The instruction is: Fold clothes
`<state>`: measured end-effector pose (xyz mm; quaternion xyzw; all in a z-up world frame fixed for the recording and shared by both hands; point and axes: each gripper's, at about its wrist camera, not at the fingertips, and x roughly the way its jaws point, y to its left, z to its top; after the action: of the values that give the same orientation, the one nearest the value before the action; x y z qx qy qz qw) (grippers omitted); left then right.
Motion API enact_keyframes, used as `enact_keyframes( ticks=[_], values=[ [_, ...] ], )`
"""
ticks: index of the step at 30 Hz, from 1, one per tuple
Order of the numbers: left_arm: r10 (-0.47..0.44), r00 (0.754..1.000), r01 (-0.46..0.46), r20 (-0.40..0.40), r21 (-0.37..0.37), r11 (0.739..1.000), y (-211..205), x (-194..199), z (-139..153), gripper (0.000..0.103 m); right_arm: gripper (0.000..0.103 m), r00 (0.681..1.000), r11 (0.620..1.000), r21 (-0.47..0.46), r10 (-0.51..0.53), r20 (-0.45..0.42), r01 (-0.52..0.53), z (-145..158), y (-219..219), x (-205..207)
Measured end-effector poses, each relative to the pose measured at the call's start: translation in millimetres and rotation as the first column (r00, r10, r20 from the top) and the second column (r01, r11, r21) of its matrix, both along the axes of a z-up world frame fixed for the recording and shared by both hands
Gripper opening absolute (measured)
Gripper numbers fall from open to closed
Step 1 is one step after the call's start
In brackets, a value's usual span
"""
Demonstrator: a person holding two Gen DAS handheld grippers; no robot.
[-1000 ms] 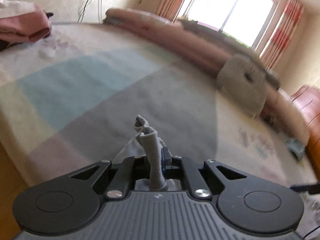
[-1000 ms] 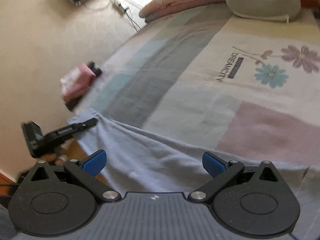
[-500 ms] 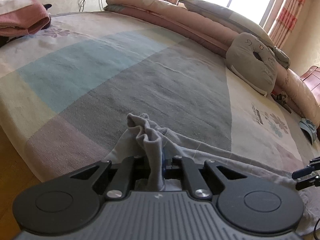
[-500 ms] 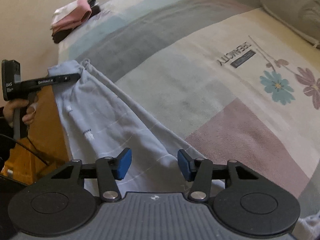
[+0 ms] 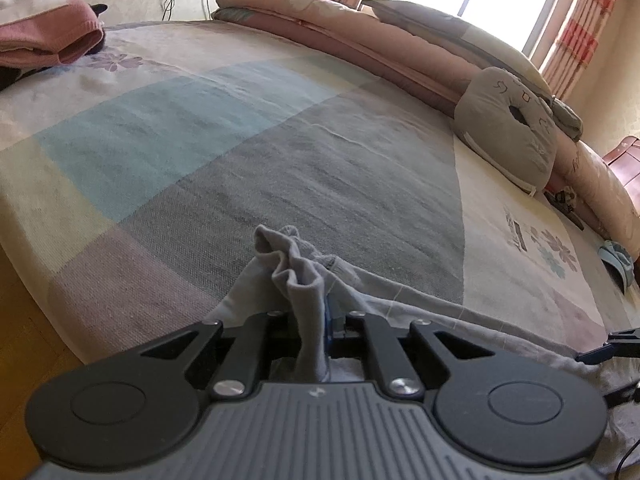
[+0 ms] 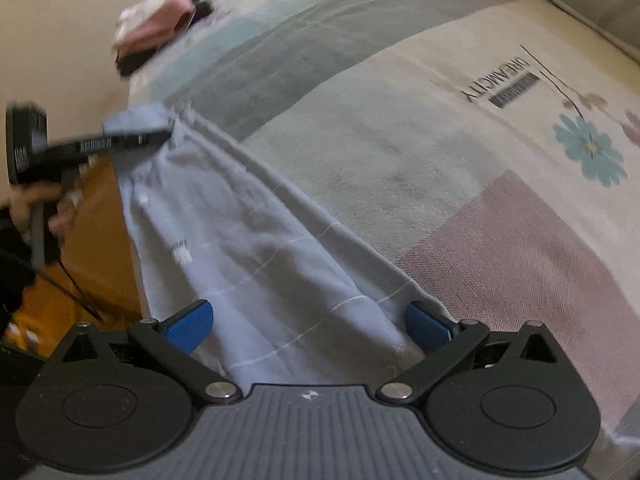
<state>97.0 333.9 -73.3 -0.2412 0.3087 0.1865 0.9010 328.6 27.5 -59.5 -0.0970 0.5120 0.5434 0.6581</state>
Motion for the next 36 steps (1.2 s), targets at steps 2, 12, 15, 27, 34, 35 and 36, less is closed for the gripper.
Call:
enact_keyframes(
  ticks=[2,12,15,27,34,35,36],
  values=[
    [0.0,1.0,0.0,-0.001,0.001,1.0,0,0,0,0.007,0.103,1.0,1.0,0.021,-0.018,-0.015,0.019,-1,-2,1],
    [0.011,1.0,-0.011,-0.001,0.001,1.0,-1,1,0,0.008,0.065,0.994,0.996,0.04,0.082,-0.069,-0.08,26,-3,24],
    [0.015,1.0,-0.015,0.002,0.0,1.0,-2,1,-1,0.009,0.046,0.992,0.993,-0.015,0.119,-0.039,-0.12,22,-1,28],
    [0.019,1.0,-0.019,-0.004,0.017,1.0,-4,1,0,0.009,0.018,0.961,0.989,-0.082,0.143,0.239,-0.127,9,-12,-4],
    [0.017,1.0,-0.016,-0.005,0.022,1.0,-5,1,0,0.009,0.018,0.863,0.969,-0.154,0.245,0.443,-0.196,6,-7,-38],
    [0.015,1.0,-0.015,-0.007,0.027,1.0,-5,1,0,0.009,0.019,0.857,0.968,-0.157,0.249,0.451,-0.198,5,-6,-39],
    [0.013,1.0,-0.013,-0.009,0.03,0.999,-6,2,1,0.009,0.019,0.87,0.97,-0.149,0.237,0.432,-0.19,6,-7,-35]
  ],
)
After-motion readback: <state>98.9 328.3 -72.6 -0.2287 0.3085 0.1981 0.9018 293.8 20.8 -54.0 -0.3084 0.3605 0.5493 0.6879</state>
